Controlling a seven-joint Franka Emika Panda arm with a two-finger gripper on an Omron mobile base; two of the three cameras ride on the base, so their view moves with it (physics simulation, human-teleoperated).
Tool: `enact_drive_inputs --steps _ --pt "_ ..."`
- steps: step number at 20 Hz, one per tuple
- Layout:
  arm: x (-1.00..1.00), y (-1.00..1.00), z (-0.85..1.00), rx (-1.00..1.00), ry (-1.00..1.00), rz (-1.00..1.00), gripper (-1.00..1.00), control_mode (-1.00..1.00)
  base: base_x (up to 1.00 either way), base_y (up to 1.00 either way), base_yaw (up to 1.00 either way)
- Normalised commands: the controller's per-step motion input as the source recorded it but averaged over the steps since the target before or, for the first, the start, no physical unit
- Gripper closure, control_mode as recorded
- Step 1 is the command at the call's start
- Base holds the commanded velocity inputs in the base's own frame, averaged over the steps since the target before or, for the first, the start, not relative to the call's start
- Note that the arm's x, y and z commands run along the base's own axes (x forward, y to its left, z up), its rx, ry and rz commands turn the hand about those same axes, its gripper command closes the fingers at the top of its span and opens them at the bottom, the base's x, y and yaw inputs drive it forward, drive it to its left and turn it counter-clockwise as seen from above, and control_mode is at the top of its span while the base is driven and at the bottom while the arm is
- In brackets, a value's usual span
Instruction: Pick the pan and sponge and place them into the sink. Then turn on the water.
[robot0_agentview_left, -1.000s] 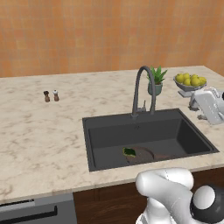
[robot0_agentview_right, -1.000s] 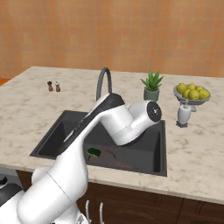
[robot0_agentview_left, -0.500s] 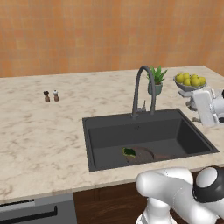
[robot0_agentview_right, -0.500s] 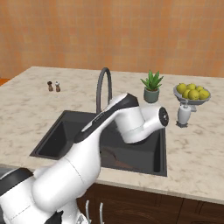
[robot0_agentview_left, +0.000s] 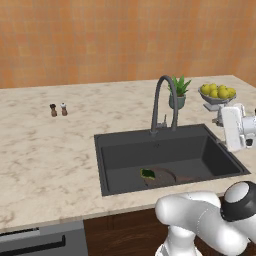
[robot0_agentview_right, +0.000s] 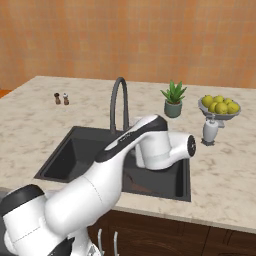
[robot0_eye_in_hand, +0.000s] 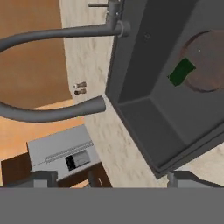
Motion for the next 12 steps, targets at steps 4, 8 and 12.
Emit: enact_drive_inputs --steps 4,8,12 --pt "0.16 0.0 -0.12 0.25 0.29 -0.1 -1.0 -1.0 0.0 0.0 0.0" --pt "0.2 0.02 -0.22 0.21 0.2 -0.22 -1.0 -1.0 0.0 0.0 0.0" --pt "0.29 0.11 -0.21 0.13 0.14 -0.29 -1.0 -1.0 0.0 0.0 0.0"
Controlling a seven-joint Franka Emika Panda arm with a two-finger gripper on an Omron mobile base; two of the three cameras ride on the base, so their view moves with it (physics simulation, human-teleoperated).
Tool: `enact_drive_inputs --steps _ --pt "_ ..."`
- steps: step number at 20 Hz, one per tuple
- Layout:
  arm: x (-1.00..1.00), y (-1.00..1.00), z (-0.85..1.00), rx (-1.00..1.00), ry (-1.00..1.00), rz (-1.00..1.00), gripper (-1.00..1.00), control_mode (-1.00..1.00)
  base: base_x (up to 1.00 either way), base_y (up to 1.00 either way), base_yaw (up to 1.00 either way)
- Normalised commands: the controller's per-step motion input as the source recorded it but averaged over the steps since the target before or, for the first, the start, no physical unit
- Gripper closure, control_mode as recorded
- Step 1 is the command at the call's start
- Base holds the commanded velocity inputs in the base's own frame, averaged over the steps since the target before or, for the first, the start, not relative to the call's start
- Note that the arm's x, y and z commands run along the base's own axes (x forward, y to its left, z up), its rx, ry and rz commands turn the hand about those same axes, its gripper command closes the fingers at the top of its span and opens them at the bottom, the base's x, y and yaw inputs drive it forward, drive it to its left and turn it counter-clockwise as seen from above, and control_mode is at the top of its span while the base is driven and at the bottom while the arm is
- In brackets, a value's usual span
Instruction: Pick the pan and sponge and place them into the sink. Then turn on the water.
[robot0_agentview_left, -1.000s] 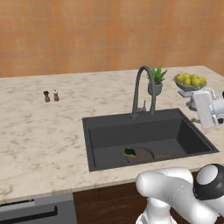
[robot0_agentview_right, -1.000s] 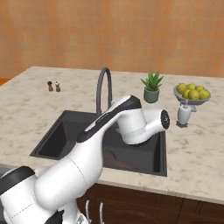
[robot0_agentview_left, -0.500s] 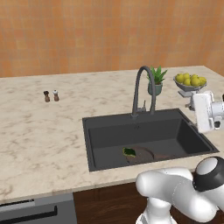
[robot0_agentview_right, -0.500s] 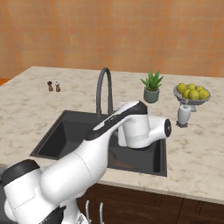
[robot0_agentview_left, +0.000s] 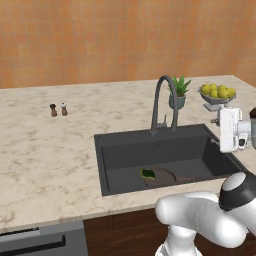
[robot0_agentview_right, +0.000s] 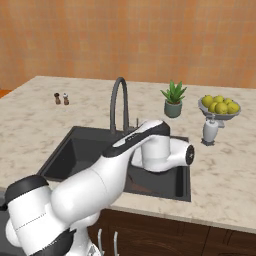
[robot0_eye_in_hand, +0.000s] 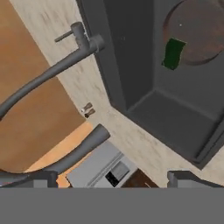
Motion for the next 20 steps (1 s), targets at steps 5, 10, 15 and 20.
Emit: enact_drive_inputs --steps 5,10,15,20 --pt "0.4 0.05 -0.14 0.15 0.17 -0.22 -1.0 -1.0 0.0 0.0 0.0" --pt "0.44 -0.13 -0.07 0.27 0.22 -0.02 -1.0 -1.0 0.0 0.0 0.0" --pt "0.43 -0.2 -0.21 0.29 0.1 0.0 -1.0 -1.0 0.0 0.0 0.0" --pt "0.33 -0.03 -0.29 0.2 0.01 0.0 -1.0 -1.0 0.0 0.0 0.0"
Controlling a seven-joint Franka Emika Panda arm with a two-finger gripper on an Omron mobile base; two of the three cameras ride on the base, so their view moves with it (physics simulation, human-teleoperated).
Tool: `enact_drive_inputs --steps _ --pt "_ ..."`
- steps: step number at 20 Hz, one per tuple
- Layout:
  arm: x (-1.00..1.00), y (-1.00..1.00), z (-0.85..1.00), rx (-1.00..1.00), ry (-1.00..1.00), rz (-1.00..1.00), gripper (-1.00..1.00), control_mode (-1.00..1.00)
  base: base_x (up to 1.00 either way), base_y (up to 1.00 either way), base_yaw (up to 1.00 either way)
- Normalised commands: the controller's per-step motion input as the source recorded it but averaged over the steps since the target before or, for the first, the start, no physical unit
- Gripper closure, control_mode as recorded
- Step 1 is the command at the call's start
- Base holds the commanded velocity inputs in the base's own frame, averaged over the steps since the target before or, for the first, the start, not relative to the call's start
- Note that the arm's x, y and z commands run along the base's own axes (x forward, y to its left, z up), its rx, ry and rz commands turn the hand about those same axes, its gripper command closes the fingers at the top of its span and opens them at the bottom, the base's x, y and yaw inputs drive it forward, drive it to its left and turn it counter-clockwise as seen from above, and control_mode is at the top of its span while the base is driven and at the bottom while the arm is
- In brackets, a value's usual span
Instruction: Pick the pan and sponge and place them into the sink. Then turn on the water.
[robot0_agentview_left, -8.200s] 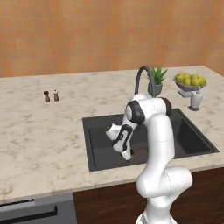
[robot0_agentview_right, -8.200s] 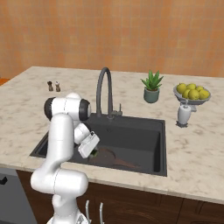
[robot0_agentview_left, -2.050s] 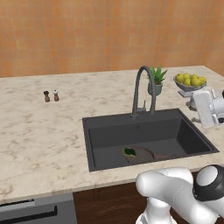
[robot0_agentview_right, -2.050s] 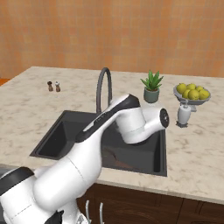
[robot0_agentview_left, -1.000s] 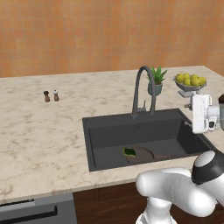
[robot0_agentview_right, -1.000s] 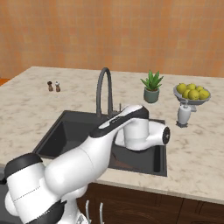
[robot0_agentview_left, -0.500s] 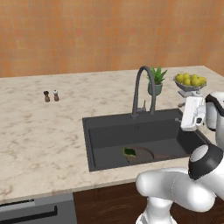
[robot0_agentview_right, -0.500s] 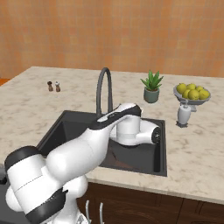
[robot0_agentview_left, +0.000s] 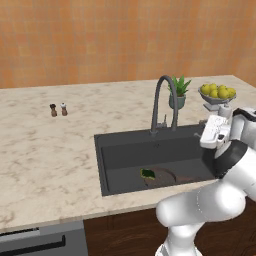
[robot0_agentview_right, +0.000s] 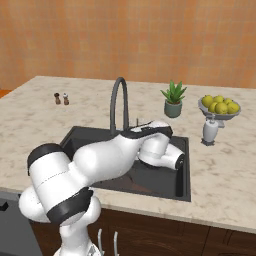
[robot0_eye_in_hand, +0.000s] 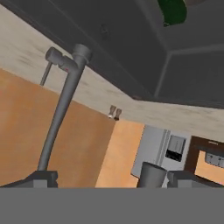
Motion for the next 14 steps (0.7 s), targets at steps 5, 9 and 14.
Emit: enact_drive_inputs --steps 5,9,14 --pt "0.3 0.0 -0.19 0.15 0.0 -0.01 -1.0 -1.0 0.0 0.0 0.0" --pt "0.47 0.01 0.0 0.02 0.02 -0.06 -1.0 -1.0 0.0 0.0 0.0" --pt "0.46 0.1 -0.03 0.0 0.05 -0.11 -1.0 -1.0 0.0 0.0 0.0"
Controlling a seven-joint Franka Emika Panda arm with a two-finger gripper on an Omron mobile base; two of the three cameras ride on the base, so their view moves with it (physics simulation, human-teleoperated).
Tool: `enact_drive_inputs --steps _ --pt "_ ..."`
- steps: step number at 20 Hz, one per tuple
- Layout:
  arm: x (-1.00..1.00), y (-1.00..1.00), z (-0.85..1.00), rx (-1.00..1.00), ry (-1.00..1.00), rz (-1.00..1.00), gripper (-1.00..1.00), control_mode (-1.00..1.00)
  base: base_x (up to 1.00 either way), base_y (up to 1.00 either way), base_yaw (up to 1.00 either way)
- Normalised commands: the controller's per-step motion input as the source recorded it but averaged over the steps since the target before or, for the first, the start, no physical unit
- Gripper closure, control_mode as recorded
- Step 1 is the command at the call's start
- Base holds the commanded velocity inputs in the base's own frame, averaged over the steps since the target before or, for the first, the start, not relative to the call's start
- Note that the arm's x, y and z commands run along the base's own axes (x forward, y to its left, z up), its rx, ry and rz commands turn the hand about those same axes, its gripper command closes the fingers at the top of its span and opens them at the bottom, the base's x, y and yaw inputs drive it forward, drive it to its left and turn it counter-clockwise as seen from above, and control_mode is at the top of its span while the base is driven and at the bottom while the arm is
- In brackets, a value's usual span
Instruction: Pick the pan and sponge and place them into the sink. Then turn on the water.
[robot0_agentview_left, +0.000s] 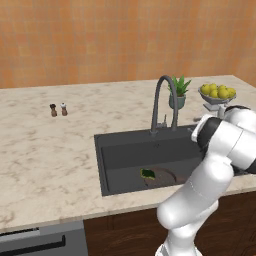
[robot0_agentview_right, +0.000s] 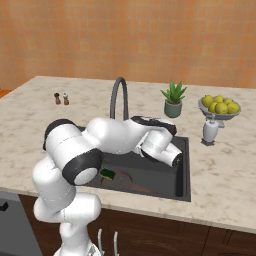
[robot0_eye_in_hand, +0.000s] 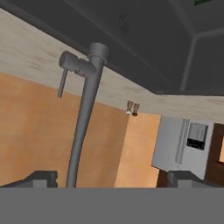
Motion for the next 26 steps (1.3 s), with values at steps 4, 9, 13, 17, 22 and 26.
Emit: enact_drive_inputs --steps 4,9,13,17,22,26 --pt "0.34 0.2 -0.2 0.0 0.05 -0.08 -1.0 -1.0 0.0 0.0 0.0" --pt "0.36 0.08 -0.18 0.01 0.04 -0.01 -1.0 -1.0 0.0 0.0 0.0" --pt "0.27 -0.06 0.0 0.13 0.0 0.0 -1.0 -1.0 0.0 0.0 0.0" --pt "0.26 -0.07 -0.04 0.1 0.0 0.0 -1.0 -1.0 0.0 0.0 0.0" --pt "0.21 -0.15 -0.14 0.08 0.0 0.0 -1.0 -1.0 0.0 0.0 0.0" --pt "0.04 -0.17 -0.18 0.07 0.0 0.01 -1.0 -1.0 0.0 0.0 0.0"
